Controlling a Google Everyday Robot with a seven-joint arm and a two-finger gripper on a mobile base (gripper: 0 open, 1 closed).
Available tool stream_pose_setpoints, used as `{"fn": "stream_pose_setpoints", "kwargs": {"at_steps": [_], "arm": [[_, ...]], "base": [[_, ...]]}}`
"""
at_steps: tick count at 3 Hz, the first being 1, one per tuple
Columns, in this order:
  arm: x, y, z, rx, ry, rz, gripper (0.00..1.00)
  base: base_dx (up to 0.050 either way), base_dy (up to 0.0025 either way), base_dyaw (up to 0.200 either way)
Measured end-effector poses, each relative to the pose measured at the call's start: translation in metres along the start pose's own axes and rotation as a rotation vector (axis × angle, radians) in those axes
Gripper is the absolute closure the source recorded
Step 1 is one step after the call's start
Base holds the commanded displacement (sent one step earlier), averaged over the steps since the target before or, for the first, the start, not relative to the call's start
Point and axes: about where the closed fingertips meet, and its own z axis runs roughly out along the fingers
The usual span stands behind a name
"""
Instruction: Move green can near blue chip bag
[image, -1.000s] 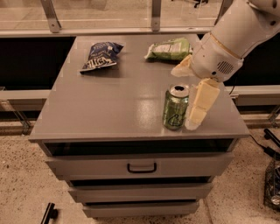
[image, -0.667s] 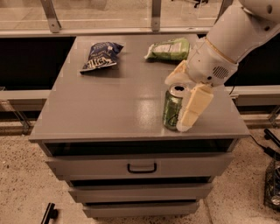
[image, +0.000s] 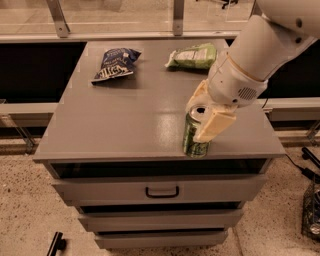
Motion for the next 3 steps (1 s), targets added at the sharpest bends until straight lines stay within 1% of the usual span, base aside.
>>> {"fn": "stream_pose_setpoints", "kwargs": {"at_steps": [1, 2, 3], "arm": [[-0.0008, 0.0025, -0.0011, 0.012, 0.021, -0.026, 0.87], [-0.0019, 0.0024, -0.0009, 0.014, 0.021, -0.028, 1.00], [-0.0042, 0.0018, -0.0010, 0.015, 0.014, -0.028, 1.00]], "base": [[0.000, 0.00000, 0.000], [0.000, 0.00000, 0.000], [0.000, 0.00000, 0.000]]}}
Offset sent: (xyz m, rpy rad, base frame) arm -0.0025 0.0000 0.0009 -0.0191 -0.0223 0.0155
